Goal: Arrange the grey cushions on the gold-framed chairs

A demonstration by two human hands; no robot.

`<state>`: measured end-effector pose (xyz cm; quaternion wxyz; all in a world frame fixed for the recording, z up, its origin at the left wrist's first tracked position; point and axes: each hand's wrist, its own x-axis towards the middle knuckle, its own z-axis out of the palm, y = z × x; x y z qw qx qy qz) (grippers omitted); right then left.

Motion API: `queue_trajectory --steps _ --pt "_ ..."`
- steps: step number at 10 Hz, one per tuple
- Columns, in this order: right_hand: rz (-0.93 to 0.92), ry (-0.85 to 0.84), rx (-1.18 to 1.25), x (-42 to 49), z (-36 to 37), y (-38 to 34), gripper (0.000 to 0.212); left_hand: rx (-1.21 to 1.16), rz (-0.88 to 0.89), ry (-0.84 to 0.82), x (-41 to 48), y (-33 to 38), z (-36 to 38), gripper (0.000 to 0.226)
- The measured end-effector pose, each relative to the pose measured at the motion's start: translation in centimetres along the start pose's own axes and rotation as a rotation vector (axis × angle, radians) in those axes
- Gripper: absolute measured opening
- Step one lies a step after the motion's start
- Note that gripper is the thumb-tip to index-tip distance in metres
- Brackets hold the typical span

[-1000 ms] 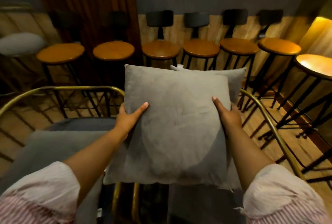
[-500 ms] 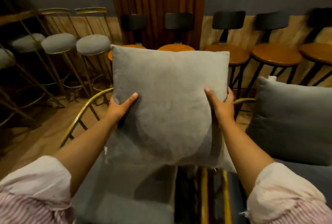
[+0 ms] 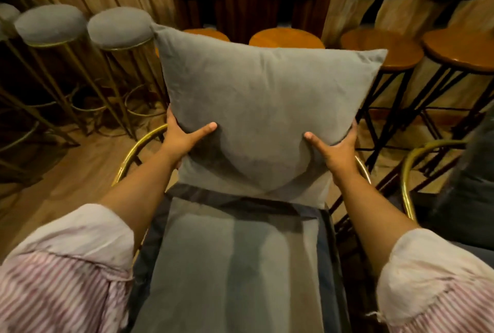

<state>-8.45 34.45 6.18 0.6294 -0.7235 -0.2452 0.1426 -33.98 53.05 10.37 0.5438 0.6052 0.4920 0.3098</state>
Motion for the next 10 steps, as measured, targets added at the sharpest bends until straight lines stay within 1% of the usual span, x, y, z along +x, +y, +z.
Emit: queue_trajectory --steps 1,2,3,4,5,6,7,8,9,10 --pt "0.041 -0.001 -0.024 0.0 1.0 2.9 0.117 0.026 0.023 -0.008 1.8 -2.5 0.4 0.118" --pt "0.083 0.000 -0.040 -0.2 1.8 5.5 0.120 0.038 0.002 -0.005 2.9 -5.1 0.7 0.115" --pt "0.088 -0.019 -0.041 -0.5 2.6 7.1 0.115 0.035 -0.044 0.028 3.2 -7.8 0.6 0.110" --pt "0.095 -0.051 -0.071 -0.5 3.5 8.5 0.114 0.050 -0.066 0.054 3.2 -10.3 0.7 0.107" --pt "0.132 -0.111 -0.092 -0.8 4.0 10.3 0.123 0.065 -0.102 0.071 3.6 -12.2 1.1 0.105" --pt "0.172 -0.123 -0.134 -1.2 4.4 11.6 0.130 0.063 -0.168 0.063 4.1 -13.2 1.5 0.107" --pt "0.206 -0.143 -0.157 -0.8 4.6 12.0 0.134 0.054 -0.227 0.039 4.9 -13.4 1.4 0.115" --pt "0.203 -0.164 -0.165 -0.8 4.3 12.0 0.119 0.081 -0.223 0.048 4.4 -13.2 1.3 0.117" --pt "0.202 -0.178 -0.154 -1.9 4.0 10.8 0.097 0.087 -0.220 0.068 2.4 -11.9 1.8 0.102" --pt "0.213 -0.213 -0.205 -3.2 3.2 10.1 0.096 0.139 -0.228 0.025 -0.2 -10.3 3.0 0.082"
